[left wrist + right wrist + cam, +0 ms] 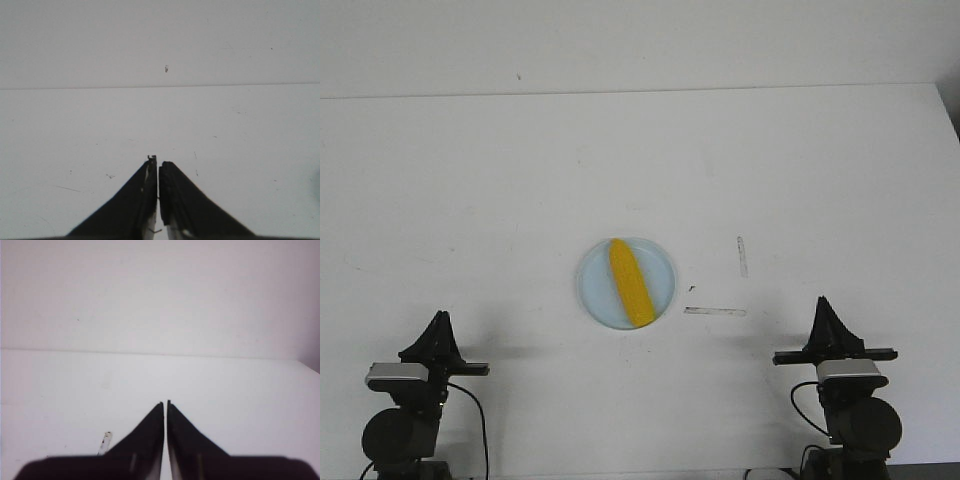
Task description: Place corn on plate with both arms
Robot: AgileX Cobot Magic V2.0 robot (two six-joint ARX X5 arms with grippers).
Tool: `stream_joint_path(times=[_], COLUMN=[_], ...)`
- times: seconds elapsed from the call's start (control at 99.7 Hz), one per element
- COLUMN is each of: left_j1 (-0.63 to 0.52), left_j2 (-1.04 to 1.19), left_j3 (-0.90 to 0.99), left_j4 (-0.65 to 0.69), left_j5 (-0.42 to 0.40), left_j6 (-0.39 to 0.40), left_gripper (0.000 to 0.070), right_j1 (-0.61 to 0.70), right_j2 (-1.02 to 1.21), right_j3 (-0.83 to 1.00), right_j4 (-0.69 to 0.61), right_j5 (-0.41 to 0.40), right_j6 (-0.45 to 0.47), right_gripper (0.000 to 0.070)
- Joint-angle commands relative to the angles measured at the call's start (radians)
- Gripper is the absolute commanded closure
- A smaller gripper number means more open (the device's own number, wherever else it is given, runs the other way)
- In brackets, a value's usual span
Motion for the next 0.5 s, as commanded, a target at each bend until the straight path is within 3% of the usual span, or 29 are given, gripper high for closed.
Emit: stream_joint_path(times=[0.0, 0.491], left_j1=[0.0, 0.0], left_j2=[-0.001, -0.001], left_j3=[-0.021, -0.021], left_j4=[0.014, 0.014], left_j5=[0.001, 0.001], left_j6=[0.001, 0.001], left_gripper=[0.0699, 0.0699], right_j1=[0.001, 0.001], right_j2=[0.0, 0.0], right_j3=[-0.031, -0.029], right_j4=[0.029, 0.02], right_j5=[-0.005, -0.013], right_j6=[0.015, 0.016], right_gripper=[0.0686, 0.0686])
